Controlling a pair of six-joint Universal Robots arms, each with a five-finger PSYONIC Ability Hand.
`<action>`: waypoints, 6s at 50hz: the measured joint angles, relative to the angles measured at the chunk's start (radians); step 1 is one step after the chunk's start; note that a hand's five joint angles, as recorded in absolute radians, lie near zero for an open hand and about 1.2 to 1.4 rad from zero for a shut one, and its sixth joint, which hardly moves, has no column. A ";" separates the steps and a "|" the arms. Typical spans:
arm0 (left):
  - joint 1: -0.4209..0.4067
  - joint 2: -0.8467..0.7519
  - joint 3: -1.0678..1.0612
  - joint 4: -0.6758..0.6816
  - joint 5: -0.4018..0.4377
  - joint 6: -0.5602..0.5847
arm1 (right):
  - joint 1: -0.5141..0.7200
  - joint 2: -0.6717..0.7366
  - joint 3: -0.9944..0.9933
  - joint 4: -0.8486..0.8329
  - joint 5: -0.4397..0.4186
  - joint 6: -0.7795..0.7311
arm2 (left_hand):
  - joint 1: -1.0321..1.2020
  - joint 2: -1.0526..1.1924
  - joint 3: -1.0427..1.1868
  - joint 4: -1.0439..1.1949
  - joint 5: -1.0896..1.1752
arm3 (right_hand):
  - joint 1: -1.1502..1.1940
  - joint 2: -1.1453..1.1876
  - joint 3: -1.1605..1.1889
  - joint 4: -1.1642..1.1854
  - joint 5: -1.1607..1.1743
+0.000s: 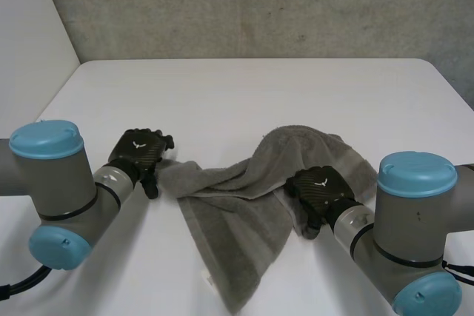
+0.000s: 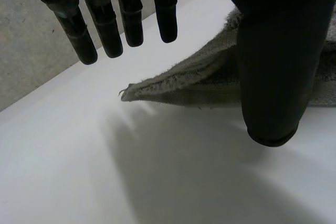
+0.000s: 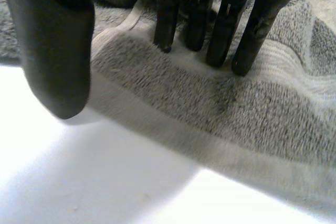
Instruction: Fold the towel.
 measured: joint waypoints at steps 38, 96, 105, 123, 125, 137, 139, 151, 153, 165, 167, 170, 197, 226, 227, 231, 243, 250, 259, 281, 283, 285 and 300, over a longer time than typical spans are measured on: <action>-0.002 -0.001 0.001 0.031 -0.002 -0.054 | 0.007 0.040 -0.028 -0.014 0.038 0.049 | 0.422 0.420 0.421 0.421 0.414 | 0.520 0.431 0.631 0.638 0.502; -0.029 -0.008 0.425 0.170 -0.001 -0.110 | -0.308 -0.080 -0.573 -0.008 -0.079 -0.229 | 0.807 0.833 0.833 0.833 0.813 | 0.846 0.840 0.869 0.871 0.909; 0.021 0.017 0.836 0.140 -0.150 -0.117 | -0.304 -0.079 -0.825 -0.377 -0.067 -0.124 | 0.811 0.833 0.833 0.833 0.818 | 0.846 0.841 0.869 0.871 0.909; 0.120 0.056 0.245 -0.108 -0.127 -0.231 | -0.313 -0.048 -0.370 -0.052 -0.319 -0.123 | 0.811 0.834 0.833 0.834 0.818 | 0.846 0.841 0.874 0.871 0.909; 0.131 0.059 0.139 -0.107 -0.108 -0.233 | -0.313 -0.027 -0.304 0.043 -0.348 -0.222 | 0.811 0.834 0.833 0.834 0.818 | 0.846 0.841 0.874 0.871 0.909; 0.171 0.078 -0.099 -0.097 -0.032 -0.210 | -0.322 -0.023 -0.108 0.188 -0.276 -0.405 | 0.811 0.834 0.833 0.834 0.818 | 0.847 0.841 0.874 0.871 0.909; 0.180 0.086 -0.104 -0.097 -0.031 -0.208 | -0.325 -0.030 -0.088 0.171 -0.262 -0.337 | 0.811 0.834 0.833 0.834 0.818 | 0.838 0.832 0.864 0.862 0.898; 0.224 0.120 -0.100 -0.073 -0.032 -0.209 | -0.344 -0.042 0.066 -0.097 -0.235 -0.099 | 0.811 0.834 0.834 0.834 0.818 | 0.400 0.407 0.425 0.428 0.446; 0.228 0.122 -0.100 -0.067 -0.032 -0.209 | -0.343 -0.042 0.078 -0.120 -0.229 -0.105 | 0.811 0.834 0.834 0.834 0.818 | 0.356 0.360 0.382 0.387 0.402; 0.235 0.114 -0.103 0.006 -0.029 -0.208 | -0.329 -0.051 0.112 -0.167 -0.132 -0.181 | 0.812 0.834 0.834 0.834 0.818 | 0.731 0.715 0.744 0.743 0.776; 0.235 0.108 -0.104 0.012 -0.029 -0.207 | -0.326 -0.060 0.113 -0.164 -0.123 -0.182 | 0.812 0.834 0.834 0.834 0.818 | 0.554 0.537 0.568 0.567 0.612; 0.235 0.103 -0.105 0.015 -0.029 -0.206 | -0.317 -0.071 0.113 -0.157 -0.117 -0.177 | 0.812 0.834 0.834 0.834 0.818 | 0.206 0.192 0.222 0.234 0.253; 0.235 0.103 -0.128 0.014 -0.028 -0.206 | -0.250 -0.040 0.094 -0.132 -0.095 -0.048 | 0.812 0.834 0.834 0.834 0.818 | 0.118 0.133 0.132 0.143 0.178; 0.235 0.052 -0.133 0.109 0.015 -0.205 | -0.312 -0.148 0.095 -0.157 -0.049 -0.088 | 0.641 0.641 0.642 0.640 0.638 | 0.860 0.842 0.875 0.877 0.913; 0.235 0.040 -0.132 0.122 0.034 -0.205 | -0.318 -0.150 0.095 -0.155 -0.052 -0.089 | 0.607 0.603 0.604 0.603 0.603 | 0.860 0.842 0.875 0.877 0.913; 0.236 0.007 -0.126 0.152 0.111 -0.203 | -0.331 -0.149 0.095 -0.151 -0.059 -0.090 | 0.488 0.482 0.484 0.483 0.485 | 0.860 0.842 0.875 0.877 0.913; 0.241 -0.012 -0.110 0.155 0.215 -0.155 | -0.337 -0.153 0.090 -0.145 -0.062 -0.093 | 0.772 0.786 0.781 0.783 0.770 | 0.860 0.842 0.875 0.877 0.913; 0.262 0.067 -0.130 0.120 0.205 -0.108 | -0.340 -0.196 0.077 -0.126 -0.064 -0.107 | 0.807 0.831 0.830 0.831 0.811 | 0.860 0.842 0.875 0.877 0.913; 0.335 0.350 -0.211 -0.029 0.201 -0.021 | -0.412 -0.368 -0.021 0.134 -0.137 -0.174 | 0.811 0.833 0.833 0.833 0.815 | 0.860 0.842 0.875 0.877 0.913; 0.350 0.751 -0.103 -0.182 0.256 -0.085 | -0.489 -0.447 -0.567 0.735 -0.309 -0.278 | 0.822 0.834 0.833 0.834 0.823 | 0.860 0.843 0.879 0.877 0.919; 0.340 0.678 -0.091 -0.182 0.254 -0.084 | -0.482 -0.369 -0.593 0.795 -0.297 -0.333 | 0.822 0.834 0.833 0.834 0.823 | 0.860 0.843 0.879 0.877 0.919; 0.324 0.590 -0.071 -0.183 0.250 -0.078 | -0.471 -0.291 -0.622 0.848 -0.278 -0.393 | 0.822 0.834 0.833 0.834 0.823 | 0.860 0.843 0.879 0.877 0.919; 0.181 0.141 0.565 -0.233 0.007 -0.048 | -0.283 0.139 -1.281 0.654 -0.069 -0.439 | 0.822 0.835 0.834 0.836 0.823 | 0.861 0.843 0.879 0.877 0.919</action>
